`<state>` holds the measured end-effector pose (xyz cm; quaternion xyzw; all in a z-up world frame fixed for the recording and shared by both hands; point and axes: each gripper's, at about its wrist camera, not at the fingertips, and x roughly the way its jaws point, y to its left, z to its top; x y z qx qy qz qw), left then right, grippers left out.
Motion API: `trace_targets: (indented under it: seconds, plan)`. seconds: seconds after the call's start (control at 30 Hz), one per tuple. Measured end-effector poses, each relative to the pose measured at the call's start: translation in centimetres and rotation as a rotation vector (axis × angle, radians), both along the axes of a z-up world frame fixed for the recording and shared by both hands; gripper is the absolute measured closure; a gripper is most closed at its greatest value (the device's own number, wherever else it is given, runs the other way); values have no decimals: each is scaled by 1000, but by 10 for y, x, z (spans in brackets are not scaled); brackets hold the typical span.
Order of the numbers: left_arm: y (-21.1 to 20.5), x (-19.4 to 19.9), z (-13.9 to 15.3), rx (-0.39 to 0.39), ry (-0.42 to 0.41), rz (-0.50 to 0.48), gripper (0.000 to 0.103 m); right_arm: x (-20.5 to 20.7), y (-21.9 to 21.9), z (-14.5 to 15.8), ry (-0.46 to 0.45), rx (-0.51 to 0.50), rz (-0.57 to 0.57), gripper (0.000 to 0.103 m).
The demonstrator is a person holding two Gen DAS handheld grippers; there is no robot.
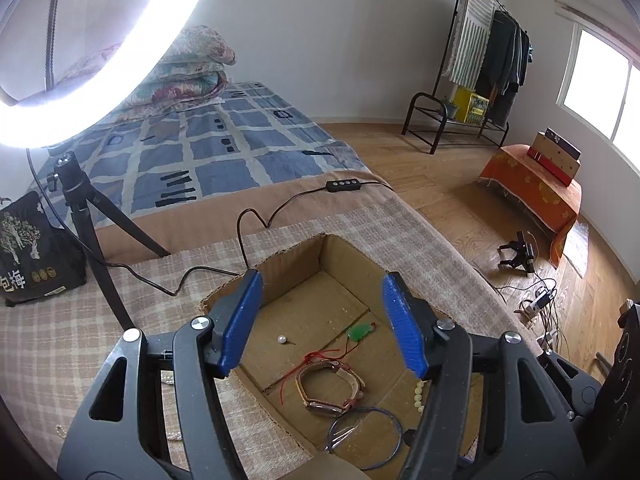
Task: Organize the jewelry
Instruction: 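Move left tool to short pearl strand while right tool approaches twisted pearl necklace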
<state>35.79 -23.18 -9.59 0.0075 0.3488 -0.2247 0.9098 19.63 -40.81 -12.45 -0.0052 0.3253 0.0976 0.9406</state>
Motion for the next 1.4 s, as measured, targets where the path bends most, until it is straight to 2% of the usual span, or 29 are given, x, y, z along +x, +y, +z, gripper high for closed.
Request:
trace_targets:
  seconds: [0.1,0.47,0.9,1.1,1.4]
  plan:
    - [5,-4,7,-5,-12,9,34,-2,3,4,-3,-5,3,25]
    - [39,-25,28,-14,-33,48,34,-14,13,26,-39,6,-2,24]
    - [129,-65,59,11,-84,148,34,-25,47,46,-94,5,54,24]
    - [183,-80,58,6,-75,224,34,-23,64,48,-118,33,86,24]
    - [252,-101,37,-11,-32,322,34,-18,99,45,-143,89,184,24]
